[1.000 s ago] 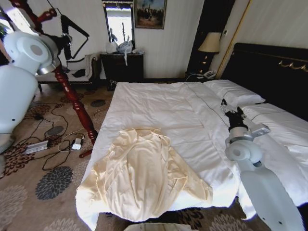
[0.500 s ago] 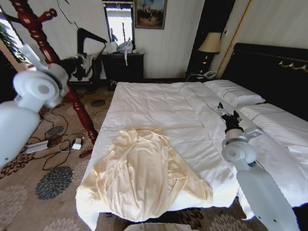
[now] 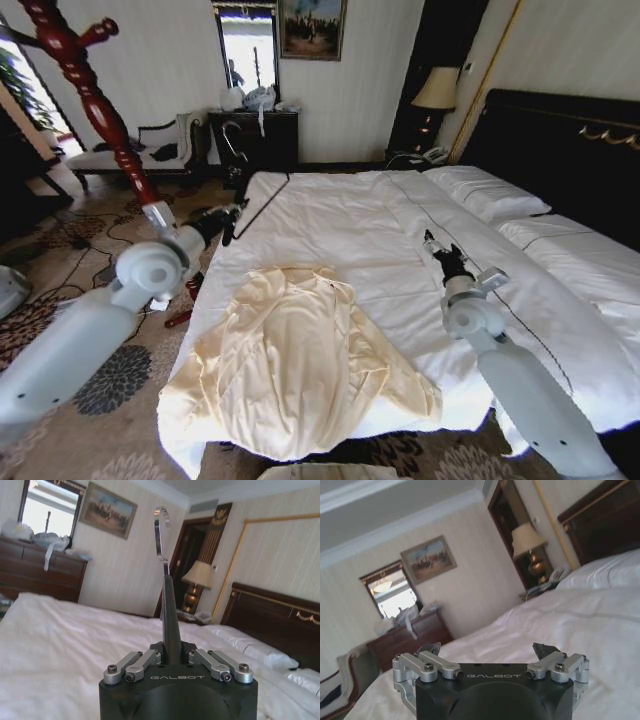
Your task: Pick up the clothes from the bed and hang them on the clothes hanger.
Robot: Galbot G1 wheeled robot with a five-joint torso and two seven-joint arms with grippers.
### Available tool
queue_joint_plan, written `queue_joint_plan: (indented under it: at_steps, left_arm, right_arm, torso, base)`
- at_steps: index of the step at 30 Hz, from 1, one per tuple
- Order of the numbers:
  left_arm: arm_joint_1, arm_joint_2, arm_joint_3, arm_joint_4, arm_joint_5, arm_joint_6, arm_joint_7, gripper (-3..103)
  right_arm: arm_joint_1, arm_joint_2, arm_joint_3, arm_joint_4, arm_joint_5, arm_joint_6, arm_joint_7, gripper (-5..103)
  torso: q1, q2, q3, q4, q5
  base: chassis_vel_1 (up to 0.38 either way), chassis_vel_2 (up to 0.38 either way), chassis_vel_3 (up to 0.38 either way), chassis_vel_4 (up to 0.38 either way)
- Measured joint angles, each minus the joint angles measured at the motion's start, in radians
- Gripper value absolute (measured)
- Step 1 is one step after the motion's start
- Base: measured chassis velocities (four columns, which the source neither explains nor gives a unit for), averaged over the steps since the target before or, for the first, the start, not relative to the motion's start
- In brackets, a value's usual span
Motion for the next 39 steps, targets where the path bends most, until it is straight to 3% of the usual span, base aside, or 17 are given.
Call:
queue_joint_plan:
  at_steps: [4, 5, 10, 11, 15, 20, 29, 37, 39]
  left_arm:
    - [0.137, -0.058, -0.067, -0.03, 0.037, -0.001, -0.024, 18]
    - [0.137, -0.058, -0.067, -0.03, 0.037, -0.001, -0.024, 18]
    - [0.206, -0.143, -0.147, -0.028, 0.064, 0.01, -0.059, 18]
    - [0.206, -0.143, -0.147, -0.028, 0.064, 0.01, -0.059, 18]
    - [0.207, -0.174, -0.212, -0.003, 0.075, 0.015, -0.068, 18]
    - [0.167, -0.16, -0.225, -0.011, 0.055, 0.032, -0.068, 18]
    - [0.167, -0.178, -0.23, -0.059, 0.052, 0.053, -0.069, 18]
    - [0.186, -0.183, -0.243, -0.074, 0.059, 0.054, -0.069, 18]
    - [0.187, -0.183, -0.246, -0.078, 0.059, 0.054, -0.068, 18]
  right_arm:
    - [0.135, 0.014, -0.198, -0.115, -0.017, -0.002, -0.015, 100]
    - [0.135, 0.014, -0.198, -0.115, -0.017, -0.002, -0.015, 100]
    - [0.301, 0.016, -0.467, -0.21, -0.1, -0.068, -0.017, 100]
    - [0.301, 0.016, -0.467, -0.21, -0.1, -0.068, -0.017, 100]
    - [0.409, 0.03, -0.646, -0.253, -0.151, -0.164, -0.034, 100]
    - [0.499, 0.045, -0.807, -0.294, -0.182, -0.204, -0.062, 100]
    - [0.62, 0.074, -0.952, -0.339, -0.194, -0.235, -0.17, 100]
    - [0.677, 0.114, -0.981, -0.351, -0.118, -0.393, -0.094, 101]
    - [0.692, 0.129, -0.989, -0.37, -0.111, -0.409, -0.093, 97]
  torso:
    - [0.0, 0.0, 0.0, 0.0009, -0.0004]
    - [0.0, 0.0, 0.0, 0.0009, -0.0004]
    - [0.0, 0.0, 0.0, -0.0002, -0.0004]
    - [0.0, 0.0, 0.0, -0.0002, -0.0004]
    - [0.0, 0.0, 0.0, 0.0005, -0.0006]
    - [0.0, 0.0, 0.0, -0.0001, 0.0]
    - [0.0, 0.0, 0.0, 0.0, -0.0004]
    - [0.0, 0.0, 0.0, 0.0003, -0.0003]
    - [0.0, 0.0, 0.0, 0.0003, -0.0004]
  base:
    - [0.0, 0.0, 0.0, 0.0]
    - [0.0, 0.0, 0.0, 0.0]
    - [0.0, 0.0, 0.0, 0.0]
    - [0.0, 0.0, 0.0, 0.0]
    - [0.0, 0.0, 0.0, 0.0]
    - [0.0, 0.0, 0.0, 0.0]
    - [0.0, 0.0, 0.0, 0.0]
    - [0.0, 0.0, 0.0, 0.0]
    - [0.0, 0.0, 0.0, 0.0]
